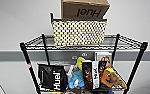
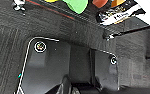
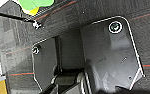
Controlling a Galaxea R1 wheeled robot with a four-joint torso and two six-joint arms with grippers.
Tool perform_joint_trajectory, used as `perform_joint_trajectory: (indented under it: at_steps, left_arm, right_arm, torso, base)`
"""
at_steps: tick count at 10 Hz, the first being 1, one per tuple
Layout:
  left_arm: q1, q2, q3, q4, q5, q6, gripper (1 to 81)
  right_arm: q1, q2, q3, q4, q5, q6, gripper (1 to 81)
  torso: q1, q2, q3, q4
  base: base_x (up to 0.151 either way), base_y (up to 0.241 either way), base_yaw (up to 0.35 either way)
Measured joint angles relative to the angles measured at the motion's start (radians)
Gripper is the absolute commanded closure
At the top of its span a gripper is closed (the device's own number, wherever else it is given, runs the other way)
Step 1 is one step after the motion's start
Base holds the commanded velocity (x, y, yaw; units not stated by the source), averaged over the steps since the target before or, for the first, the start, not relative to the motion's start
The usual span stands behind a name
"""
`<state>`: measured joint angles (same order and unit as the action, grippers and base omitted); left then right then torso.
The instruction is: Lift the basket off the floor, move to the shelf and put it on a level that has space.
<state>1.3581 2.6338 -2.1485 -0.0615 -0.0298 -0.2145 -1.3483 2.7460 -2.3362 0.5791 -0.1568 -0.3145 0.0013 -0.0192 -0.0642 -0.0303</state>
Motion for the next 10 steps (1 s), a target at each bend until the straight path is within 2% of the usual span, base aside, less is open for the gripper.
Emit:
perform_joint_trajectory:
  at_steps: [3,7,10]
  left_arm:
    - [0.036,0.104,-0.129,0.032,-0.001,0.0,1.0]
    - [0.086,0.181,-0.208,0.068,-0.001,0.0,1.0]
    - [0.088,0.26,-0.368,0.082,-0.005,0.0,1.0]
  right_arm:
    - [-0.016,0.08,-0.127,-0.001,0.004,-0.034,1.0]
    - [-0.08,0.164,-0.225,-0.005,0.005,-0.077,1.0]
    - [-0.083,0.243,-0.376,-0.014,0.023,-0.1,1.0]
  torso:
    - [0.0,0.0,0.0,0.0]
    - [-0.001,0.0,0.0,0.0]
    - [-0.001,-0.001,0.001,0.0]
  base:
    - [0.0,0.0,0.0]
    - [0.0,0.0,0.0]
    - [0.0,0.0,0.0]
